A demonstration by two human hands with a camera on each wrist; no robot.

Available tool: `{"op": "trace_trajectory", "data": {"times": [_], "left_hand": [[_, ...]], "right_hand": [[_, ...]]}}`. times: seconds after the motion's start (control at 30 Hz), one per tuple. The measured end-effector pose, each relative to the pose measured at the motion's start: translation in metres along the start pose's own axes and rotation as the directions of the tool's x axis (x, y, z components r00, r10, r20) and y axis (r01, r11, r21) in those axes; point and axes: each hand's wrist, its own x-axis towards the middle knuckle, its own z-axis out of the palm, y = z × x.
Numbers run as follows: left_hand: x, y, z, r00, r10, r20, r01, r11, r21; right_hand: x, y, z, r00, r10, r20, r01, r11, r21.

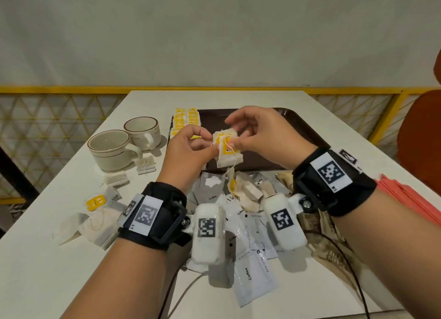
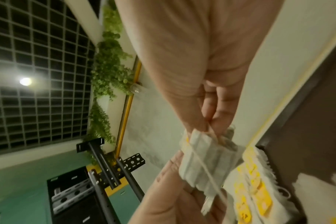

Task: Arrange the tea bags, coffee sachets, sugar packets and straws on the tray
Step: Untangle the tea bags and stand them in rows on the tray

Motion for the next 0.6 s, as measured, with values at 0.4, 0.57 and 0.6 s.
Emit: {"op": "trace_trajectory", "data": {"times": [0.4,0.57,0.6], "left_hand": [[-0.001,-0.002,0.001,0.998,-0.029,0.053,0.028,0.999,0.02],[0.0,-0.005,0.002,0.999,-0.027,0.031,0.025,0.998,0.057],[0.0,-0.005,0.002,0.999,-0.027,0.03,0.025,0.998,0.062]], "right_hand": [[-0.011,0.019,-0.03,0.946,0.233,0.225,-0.188,0.961,-0.204],[-0.023,0.036,-0.032,0.782,0.41,0.469,-0.058,0.798,-0.6],[-0.025,0.038,-0.03,0.783,0.404,0.473,-0.048,0.798,-0.601]]}}
